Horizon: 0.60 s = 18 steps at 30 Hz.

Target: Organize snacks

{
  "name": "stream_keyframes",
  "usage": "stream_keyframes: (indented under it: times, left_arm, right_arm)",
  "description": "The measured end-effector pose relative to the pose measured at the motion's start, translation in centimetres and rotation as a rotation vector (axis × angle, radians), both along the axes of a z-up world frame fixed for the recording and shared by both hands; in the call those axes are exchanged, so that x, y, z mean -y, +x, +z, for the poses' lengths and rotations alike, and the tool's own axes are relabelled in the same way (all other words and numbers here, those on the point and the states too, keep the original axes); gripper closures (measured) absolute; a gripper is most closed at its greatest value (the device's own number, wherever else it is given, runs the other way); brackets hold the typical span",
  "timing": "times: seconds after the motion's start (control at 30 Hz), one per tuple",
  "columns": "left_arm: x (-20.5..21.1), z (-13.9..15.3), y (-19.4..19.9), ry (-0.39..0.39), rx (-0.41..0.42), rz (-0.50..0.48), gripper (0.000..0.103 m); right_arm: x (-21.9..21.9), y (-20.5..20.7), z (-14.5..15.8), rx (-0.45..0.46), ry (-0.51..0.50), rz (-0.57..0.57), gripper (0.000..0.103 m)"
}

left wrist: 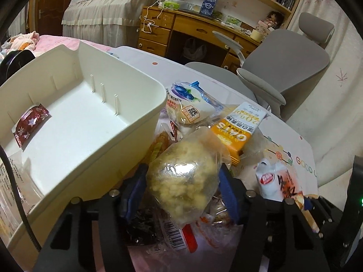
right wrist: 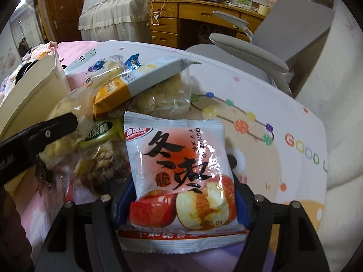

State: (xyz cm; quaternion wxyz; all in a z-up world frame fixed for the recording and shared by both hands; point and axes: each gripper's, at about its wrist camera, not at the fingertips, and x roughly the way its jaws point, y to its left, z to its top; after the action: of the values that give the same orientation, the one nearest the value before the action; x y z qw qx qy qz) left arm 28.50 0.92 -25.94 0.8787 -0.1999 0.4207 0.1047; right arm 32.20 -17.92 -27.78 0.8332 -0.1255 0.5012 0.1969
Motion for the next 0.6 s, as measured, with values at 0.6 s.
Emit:
stream_keyframes:
  times: [0.6]
  left_arm:
    - [0.1,2.2,-3.7,0.012,-0.025,-0.059,0.054]
  right_arm:
    - [-1.0,-7.3,0.8,-0.118,-0.019,-0.036,0.031]
